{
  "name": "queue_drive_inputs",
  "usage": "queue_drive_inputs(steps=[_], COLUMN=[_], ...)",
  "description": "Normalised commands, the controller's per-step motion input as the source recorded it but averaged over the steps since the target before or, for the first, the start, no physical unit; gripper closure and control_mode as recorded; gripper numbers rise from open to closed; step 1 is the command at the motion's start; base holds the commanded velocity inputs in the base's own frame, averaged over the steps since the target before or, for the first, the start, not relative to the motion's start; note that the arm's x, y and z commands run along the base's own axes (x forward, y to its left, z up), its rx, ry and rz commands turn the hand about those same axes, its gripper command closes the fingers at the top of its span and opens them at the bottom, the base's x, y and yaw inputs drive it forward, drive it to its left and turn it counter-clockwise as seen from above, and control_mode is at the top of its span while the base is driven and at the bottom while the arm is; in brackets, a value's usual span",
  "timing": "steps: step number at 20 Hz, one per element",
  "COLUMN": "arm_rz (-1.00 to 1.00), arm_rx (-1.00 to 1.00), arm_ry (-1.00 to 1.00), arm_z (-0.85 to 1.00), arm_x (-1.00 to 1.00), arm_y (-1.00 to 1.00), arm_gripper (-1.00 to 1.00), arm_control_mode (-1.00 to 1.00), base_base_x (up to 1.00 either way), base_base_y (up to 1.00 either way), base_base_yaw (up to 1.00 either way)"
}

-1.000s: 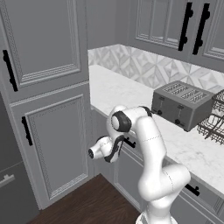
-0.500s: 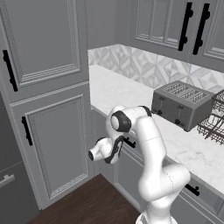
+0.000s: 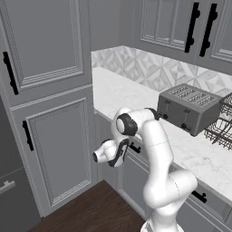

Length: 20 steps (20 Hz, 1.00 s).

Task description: Take a straw from the drawer in front and place it inside the glass cup on the dining counter.

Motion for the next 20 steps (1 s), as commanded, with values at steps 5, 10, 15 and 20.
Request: queue_drive_inputs(steps=[5,10,15,20], arm_rz=[-0.1,-0.09,-0.08,-0.03], arm_rx=[-0.02,-0.08,-0.12,-0.07], arm_ry=[0.0,0.0,0.0,-0.01], arm_z=[0.03,-0.08,-0.17,-0.17], arm_x=[0.0,0.11,0.08,-0.02], arm_y=[-0.2,-0.25,-0.26,-0.02], arm_gripper=[-1.0,-1.0,-1.0,1.0], arm_control_mode=[-1.0,-1.0,-1.0,-1.0], base_base_x=[0.0,0.0,0.0,0.0], base_base_y=[0.0,0.0,0.0,0.0], base_base_yaw=[0.0,0.0,0.0,0.0])
